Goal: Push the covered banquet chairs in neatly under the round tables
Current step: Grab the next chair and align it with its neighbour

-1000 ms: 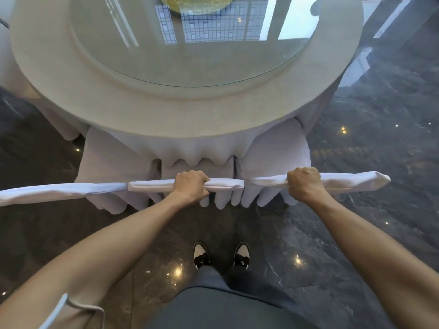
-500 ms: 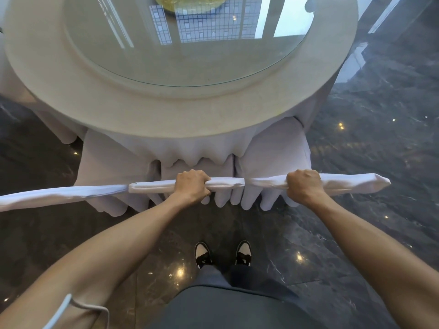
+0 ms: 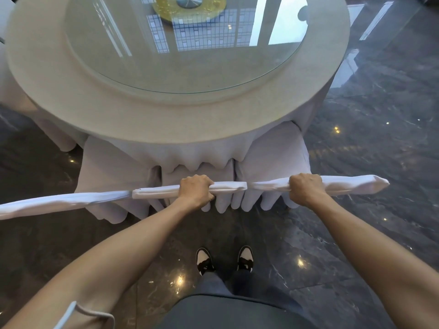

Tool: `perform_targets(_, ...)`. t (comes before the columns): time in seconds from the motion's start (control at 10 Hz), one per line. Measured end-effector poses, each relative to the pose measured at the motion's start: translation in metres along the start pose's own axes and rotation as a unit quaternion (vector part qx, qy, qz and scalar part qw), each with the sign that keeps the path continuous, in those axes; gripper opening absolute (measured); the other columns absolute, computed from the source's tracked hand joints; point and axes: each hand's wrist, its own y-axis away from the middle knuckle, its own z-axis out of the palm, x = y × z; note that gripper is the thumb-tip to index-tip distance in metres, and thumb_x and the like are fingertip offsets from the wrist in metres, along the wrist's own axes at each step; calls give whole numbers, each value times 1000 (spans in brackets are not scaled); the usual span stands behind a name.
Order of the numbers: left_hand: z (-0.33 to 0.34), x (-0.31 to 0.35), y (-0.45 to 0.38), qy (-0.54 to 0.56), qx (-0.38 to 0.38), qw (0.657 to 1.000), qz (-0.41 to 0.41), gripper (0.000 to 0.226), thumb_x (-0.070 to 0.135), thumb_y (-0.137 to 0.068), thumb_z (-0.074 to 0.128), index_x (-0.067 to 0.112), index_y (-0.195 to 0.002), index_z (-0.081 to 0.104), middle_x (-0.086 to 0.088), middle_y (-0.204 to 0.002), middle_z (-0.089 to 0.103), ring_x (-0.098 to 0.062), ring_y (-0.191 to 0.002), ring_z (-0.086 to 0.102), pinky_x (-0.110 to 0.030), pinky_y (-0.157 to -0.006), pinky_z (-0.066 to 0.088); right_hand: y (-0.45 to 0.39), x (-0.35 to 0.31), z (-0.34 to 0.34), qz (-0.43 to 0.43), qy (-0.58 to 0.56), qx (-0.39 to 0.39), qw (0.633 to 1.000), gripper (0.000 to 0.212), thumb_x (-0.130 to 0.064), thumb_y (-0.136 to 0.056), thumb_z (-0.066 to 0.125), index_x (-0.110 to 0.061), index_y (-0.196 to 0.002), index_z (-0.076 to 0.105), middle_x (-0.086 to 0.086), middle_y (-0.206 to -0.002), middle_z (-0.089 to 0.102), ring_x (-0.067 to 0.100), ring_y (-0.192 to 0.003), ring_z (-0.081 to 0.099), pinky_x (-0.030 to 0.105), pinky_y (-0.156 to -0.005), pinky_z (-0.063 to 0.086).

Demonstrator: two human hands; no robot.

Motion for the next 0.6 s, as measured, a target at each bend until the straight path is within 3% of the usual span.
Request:
perform_targets(0.2, -7, -6, 3, 13, -35, 999, 17, 23, 45, -79, 66, 32, -98, 72, 3, -81, 69, -19, -73, 62, -32, -67, 46, -2, -4, -1, -21, -50, -26, 998, 10, -23, -77, 57, -23, -87, 56, 0, -84, 63, 22, -74, 51, 34, -70, 38)
perform_targets(0.4, -15, -17, 13, 83, -64, 994, 33, 34, 62, -82, 57, 35, -98, 69, 7, -83, 69, -15, -76, 63, -33, -67, 47, -10, -17, -17, -27, -105, -127, 986, 29, -46, -81, 58, -22, -97, 61, -1, -88, 63, 20, -80, 58, 34, -72, 47)
perform_targets(0.5, -33, -28, 12, 154, -132, 979, 32, 44, 66, -87, 51, 29, -99, 73, 8, -81, 68, -12, -71, 60, -31, -61, 44, -19, -31, -42, -48, -116, -202, 971, 50, -53, -88, 54, -17, -122, 60, 3, -119, 62, 23, -104, 56, 36, -88, 44)
perform_targets(0.6, -55, -39, 4, 151, -161, 974, 43, 49, 60, -92, 50, 19, -111, 70, 3, -93, 69, -16, -81, 61, -31, -67, 44, -30, -42, -69, -69, -122, -214, 967, 65, -56, -92, 52, -15, -141, 47, 5, -145, 48, 26, -130, 45, 41, -107, 36)
